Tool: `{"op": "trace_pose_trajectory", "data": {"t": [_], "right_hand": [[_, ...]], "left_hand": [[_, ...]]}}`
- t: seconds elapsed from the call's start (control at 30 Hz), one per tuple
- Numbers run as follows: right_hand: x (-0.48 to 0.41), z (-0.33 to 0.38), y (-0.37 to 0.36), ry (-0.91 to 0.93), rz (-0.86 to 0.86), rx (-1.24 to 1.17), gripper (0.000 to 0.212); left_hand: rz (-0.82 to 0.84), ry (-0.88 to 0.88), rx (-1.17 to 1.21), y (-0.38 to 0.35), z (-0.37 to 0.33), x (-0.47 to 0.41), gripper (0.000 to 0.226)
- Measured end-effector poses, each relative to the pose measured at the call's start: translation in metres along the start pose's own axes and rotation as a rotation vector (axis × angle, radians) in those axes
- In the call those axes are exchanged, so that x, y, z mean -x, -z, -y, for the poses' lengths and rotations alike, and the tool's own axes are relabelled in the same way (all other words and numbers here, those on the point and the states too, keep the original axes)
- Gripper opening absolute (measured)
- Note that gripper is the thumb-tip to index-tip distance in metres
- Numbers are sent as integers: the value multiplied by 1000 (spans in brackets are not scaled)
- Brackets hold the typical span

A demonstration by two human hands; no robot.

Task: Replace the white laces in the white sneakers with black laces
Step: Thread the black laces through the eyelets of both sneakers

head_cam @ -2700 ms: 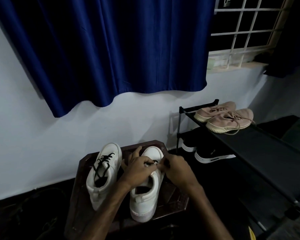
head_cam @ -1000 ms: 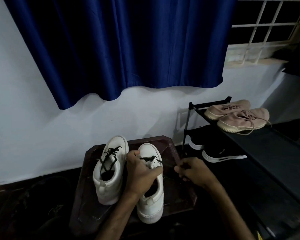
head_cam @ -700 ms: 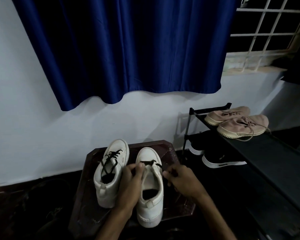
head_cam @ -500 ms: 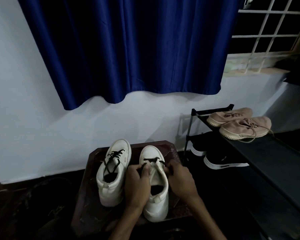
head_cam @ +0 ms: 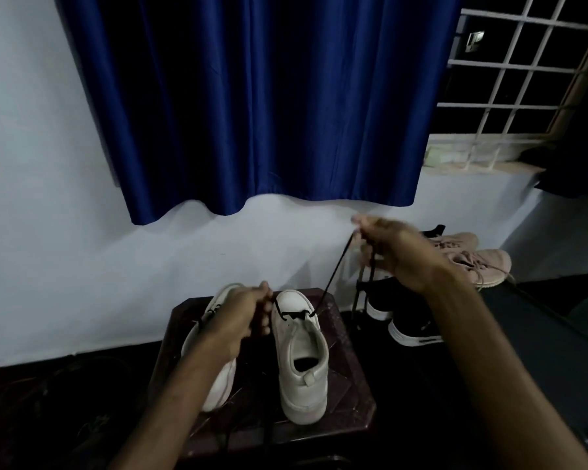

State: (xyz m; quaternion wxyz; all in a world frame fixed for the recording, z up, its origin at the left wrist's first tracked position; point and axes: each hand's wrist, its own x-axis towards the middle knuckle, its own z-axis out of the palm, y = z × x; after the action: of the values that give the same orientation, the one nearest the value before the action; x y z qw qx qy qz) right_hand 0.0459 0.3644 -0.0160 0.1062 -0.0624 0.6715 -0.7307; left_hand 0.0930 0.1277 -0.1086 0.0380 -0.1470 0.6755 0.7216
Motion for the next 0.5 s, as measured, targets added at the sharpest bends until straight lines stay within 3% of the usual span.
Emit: {"op": "trace_pose_trajectory", "data": {"t": [0.1,0.2,0.27,0.3,0.37,0.43,0.5], "right_hand": [[9,43,-7,179,71,-345,23],[10,66,-13,282,84,-526,27],[7,72,-20,292,61,-607,28],[5,73,-25,288,46,-629,29],[1,70,-36,280,17,-646,32],[-3,62,-46,266,4,-651,34],[-7,51,-57,245,9,-659,33]], "left_hand": [[-37,-175,10,9,-31,8,28],[-96,-327,-131,20,-45,5,26],[-170,-384,-458,26,-44,-1,21],[-234,-391,-729,26,-41,-3,20],[-380,-439,-1127,21,-34,-3,30],[-392,-634,-1010,7,-35,5,42],[-126,-676,-611,-14,-49,17,37]]}}
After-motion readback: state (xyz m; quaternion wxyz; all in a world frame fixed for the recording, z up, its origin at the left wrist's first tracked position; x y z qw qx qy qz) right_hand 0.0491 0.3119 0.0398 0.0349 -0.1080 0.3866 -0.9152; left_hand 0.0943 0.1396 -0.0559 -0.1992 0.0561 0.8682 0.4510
